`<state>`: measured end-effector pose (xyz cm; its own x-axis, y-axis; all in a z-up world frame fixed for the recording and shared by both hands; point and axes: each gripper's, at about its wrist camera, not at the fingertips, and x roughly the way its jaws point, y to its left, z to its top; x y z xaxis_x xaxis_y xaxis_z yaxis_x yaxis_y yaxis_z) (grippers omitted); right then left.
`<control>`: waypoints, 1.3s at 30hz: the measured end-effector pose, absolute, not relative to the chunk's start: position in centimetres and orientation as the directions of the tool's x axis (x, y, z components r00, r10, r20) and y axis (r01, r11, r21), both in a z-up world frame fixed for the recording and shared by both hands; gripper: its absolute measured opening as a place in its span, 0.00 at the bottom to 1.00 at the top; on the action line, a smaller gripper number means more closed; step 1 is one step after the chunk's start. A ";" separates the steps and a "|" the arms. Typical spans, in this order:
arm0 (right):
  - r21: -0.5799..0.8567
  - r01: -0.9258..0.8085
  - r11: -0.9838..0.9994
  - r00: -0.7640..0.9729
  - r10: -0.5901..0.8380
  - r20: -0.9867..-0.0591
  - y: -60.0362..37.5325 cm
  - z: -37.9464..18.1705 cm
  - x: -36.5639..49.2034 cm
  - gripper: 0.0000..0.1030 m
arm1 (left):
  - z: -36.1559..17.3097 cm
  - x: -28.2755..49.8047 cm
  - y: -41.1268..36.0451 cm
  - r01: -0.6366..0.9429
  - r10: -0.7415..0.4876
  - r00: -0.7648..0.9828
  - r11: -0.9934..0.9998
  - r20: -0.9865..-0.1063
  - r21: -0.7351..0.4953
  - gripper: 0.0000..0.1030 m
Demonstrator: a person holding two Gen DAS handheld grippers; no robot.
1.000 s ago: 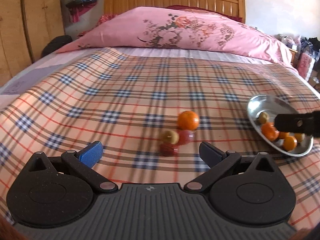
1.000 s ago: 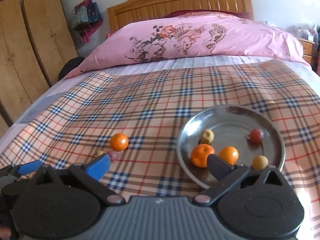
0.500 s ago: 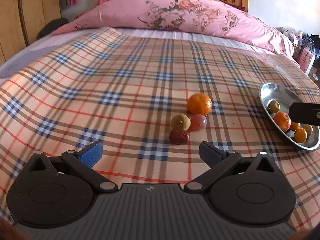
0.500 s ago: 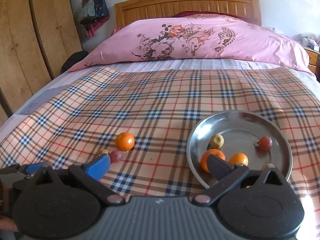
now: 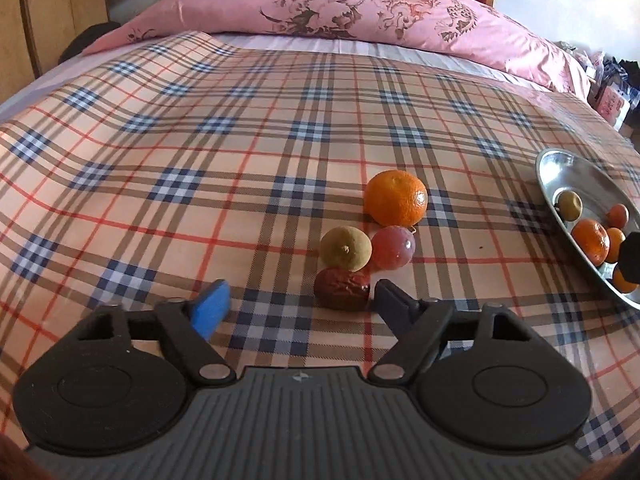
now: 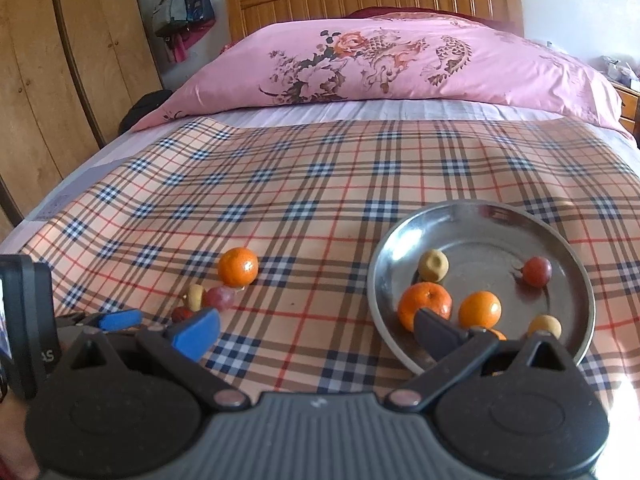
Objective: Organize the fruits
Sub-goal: 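Grasp the dark red date with the left tool while the right tool grasps a yellow pear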
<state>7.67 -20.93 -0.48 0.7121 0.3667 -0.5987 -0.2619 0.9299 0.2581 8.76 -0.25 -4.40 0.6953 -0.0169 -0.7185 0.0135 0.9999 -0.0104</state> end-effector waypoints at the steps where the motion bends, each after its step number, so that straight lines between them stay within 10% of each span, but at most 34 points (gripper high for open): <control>1: 0.260 -0.261 0.930 0.711 0.368 -0.599 -20.9 -0.6 7.8 0.99 | -4.4 8.8 -0.3 0.020 -0.020 0.701 1.000 -0.713 -0.007 0.78; 6: 0.261 -0.275 0.925 0.700 0.379 -0.605 -20.2 -0.9 8.2 0.99 | -4.2 8.6 -0.3 0.080 -0.067 0.711 0.997 -0.700 -0.014 0.33; 24: 0.234 -0.430 0.872 0.603 0.470 -0.645 -14.7 -2.2 9.5 0.93 | -2.4 6.0 4.8 -0.013 -0.030 0.757 0.998 -0.653 -0.060 0.33; 39: 0.279 -0.514 0.811 0.503 0.548 -0.668 -8.0 -4.1 11.6 0.57 | -2.0 5.8 8.3 -0.083 0.007 0.775 0.992 -0.632 -0.091 0.33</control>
